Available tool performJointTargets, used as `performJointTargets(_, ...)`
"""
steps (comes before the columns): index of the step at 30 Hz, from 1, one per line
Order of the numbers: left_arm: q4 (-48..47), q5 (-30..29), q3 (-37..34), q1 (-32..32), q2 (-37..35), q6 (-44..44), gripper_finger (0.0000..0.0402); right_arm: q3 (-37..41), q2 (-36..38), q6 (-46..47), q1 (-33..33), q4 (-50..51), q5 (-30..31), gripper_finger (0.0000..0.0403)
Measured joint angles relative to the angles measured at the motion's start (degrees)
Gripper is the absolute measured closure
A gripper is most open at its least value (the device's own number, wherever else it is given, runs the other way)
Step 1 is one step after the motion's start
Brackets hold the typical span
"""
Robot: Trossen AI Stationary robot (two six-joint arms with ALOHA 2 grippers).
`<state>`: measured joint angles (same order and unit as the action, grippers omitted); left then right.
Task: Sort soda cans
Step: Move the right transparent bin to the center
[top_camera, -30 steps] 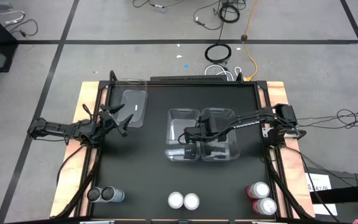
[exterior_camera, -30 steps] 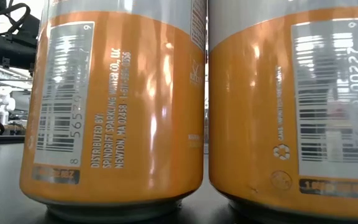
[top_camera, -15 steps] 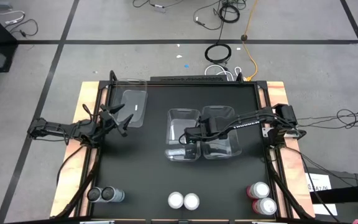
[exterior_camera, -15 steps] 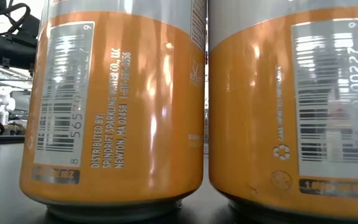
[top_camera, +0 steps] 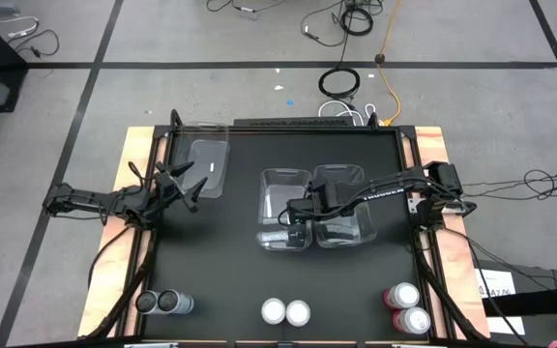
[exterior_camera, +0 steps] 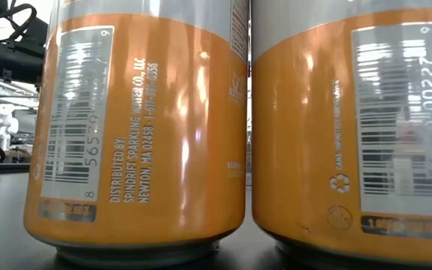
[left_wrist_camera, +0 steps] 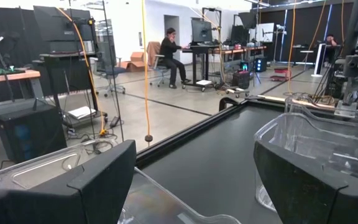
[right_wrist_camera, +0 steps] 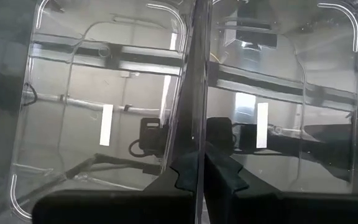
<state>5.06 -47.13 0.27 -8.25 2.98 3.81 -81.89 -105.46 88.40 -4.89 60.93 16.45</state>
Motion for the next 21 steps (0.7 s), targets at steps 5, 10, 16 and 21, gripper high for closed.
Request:
performJointTargets(5, 0.0, 0.0, 0.0, 0.0, 0.0, 0.0, 0.0065, 0.0, 0.0, 0.2, 0.0, 0.0, 0.0, 0.0394)
performJointTargets(10, 0.0, 0.0, 0.0, 0.0, 0.0, -0.1, 0.0065, 0.0, 0.0, 0.5, 0.0, 0.0, 0.0, 0.0394)
performJointTargets(16, 0.0, 0.5, 0.0, 0.0, 0.0, -0.4, 0.0065, 0.0, 0.0, 0.9, 0.0, -0.2, 0.1, 0.0394)
performJointTargets(21, 0.0, 0.5, 0.0, 0.0, 0.0, -0.4, 0.0065, 0.0, 0.0, 0.9, 0.0, -0.3, 1.5, 0.0388)
